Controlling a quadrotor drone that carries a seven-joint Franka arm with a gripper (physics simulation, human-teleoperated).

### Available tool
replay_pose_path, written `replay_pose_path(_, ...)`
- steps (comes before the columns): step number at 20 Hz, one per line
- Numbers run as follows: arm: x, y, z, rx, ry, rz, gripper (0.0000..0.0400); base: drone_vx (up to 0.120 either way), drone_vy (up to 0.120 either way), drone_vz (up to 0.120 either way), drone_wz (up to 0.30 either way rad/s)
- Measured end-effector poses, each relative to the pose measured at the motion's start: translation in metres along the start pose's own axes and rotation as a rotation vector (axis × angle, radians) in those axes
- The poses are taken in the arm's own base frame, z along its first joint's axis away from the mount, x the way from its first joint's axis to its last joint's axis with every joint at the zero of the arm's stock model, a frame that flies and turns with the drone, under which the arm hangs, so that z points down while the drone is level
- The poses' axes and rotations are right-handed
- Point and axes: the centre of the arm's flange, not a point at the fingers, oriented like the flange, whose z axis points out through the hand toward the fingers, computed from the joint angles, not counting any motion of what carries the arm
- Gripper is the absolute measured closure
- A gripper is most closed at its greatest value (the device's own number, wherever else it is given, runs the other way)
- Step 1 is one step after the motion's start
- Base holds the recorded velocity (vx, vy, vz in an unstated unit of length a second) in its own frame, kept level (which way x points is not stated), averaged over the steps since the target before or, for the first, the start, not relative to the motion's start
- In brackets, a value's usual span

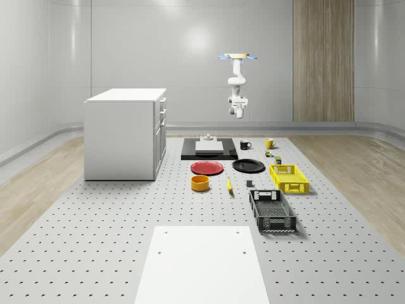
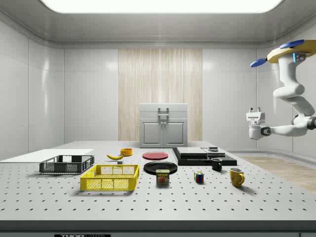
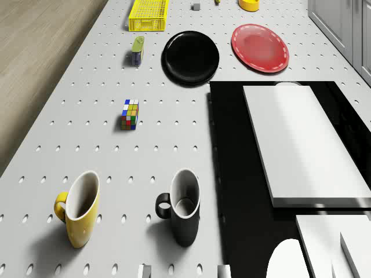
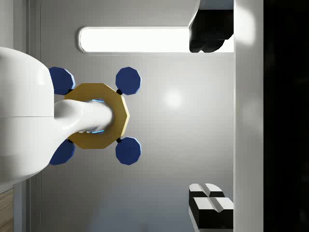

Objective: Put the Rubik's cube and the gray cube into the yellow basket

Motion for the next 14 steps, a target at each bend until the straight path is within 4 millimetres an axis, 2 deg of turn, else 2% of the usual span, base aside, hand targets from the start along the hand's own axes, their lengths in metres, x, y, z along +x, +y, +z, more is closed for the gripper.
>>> replay_pose_path(4,-0.002,0.003,-0.030,0.002,0.002,0.000,0.0000,0.000,0.100,0.000,0.000)
replay_pose_path(9,-0.002,0.002,-0.061,0.005,0.005,0.000,0.0000,0.120,0.120,0.000,0.000)
replay_pose_path(14,-0.001,0.001,-0.081,0.008,0.008,0.000,0.0000,0.120,0.120,0.000,0.000)
